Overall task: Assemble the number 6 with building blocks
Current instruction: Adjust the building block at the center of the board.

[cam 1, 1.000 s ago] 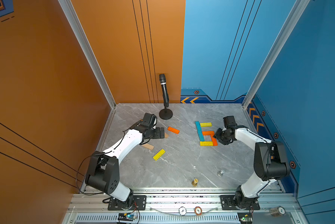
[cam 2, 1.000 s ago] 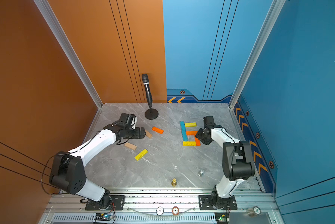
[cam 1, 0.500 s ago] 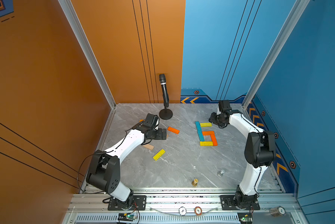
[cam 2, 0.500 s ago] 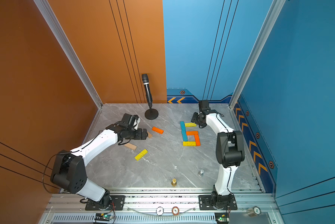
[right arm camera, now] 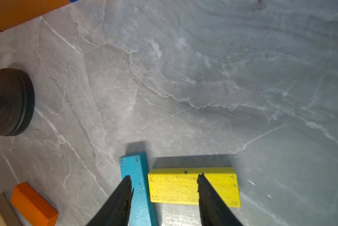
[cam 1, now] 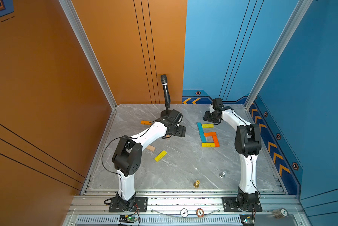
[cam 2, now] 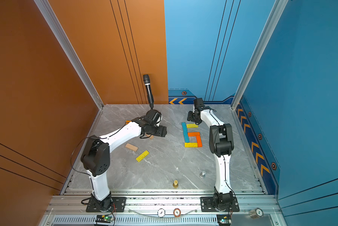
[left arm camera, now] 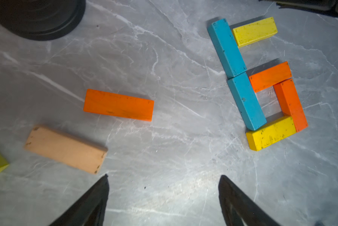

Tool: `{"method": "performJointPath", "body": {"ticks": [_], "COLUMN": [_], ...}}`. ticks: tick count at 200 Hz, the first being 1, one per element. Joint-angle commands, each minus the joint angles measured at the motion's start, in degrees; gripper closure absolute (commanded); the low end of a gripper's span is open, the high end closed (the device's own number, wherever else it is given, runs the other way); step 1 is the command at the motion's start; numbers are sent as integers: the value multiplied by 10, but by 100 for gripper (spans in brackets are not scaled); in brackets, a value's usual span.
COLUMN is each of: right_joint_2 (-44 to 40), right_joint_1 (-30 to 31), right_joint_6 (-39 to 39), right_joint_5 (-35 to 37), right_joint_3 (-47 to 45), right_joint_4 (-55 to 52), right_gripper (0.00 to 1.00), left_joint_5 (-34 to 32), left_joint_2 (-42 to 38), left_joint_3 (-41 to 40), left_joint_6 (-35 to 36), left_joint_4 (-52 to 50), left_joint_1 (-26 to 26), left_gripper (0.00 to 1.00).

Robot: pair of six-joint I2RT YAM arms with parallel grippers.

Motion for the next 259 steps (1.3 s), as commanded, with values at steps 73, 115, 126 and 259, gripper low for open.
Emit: {"method": "performJointPath", "body": {"ticks": [73, 115, 126, 259], "right_joint_2": [2, -81, -94, -109], "right_joint_1": [53, 81, 90, 126], "right_joint_6": [-30, -13, -9, 0], "right_joint_5": [34, 70, 86, 122], "right_joint_3": [40, -80, -107, -148], "right_joint_4": [-85, -89, -88, -107], "right_gripper": [47, 48, 49, 53], "left_joint_5": [-44, -38, -34, 101], "left_joint_2": [21, -59, -81, -223], "left_joint_3": [55, -32, -56, -220], "left_joint_6": [-43, -60, -63, 10], "left_joint_4": [-18, -9, -2, 112], "left_joint_1": [1, 24, 27, 35], "left_gripper": [20, 20, 20, 18]}}
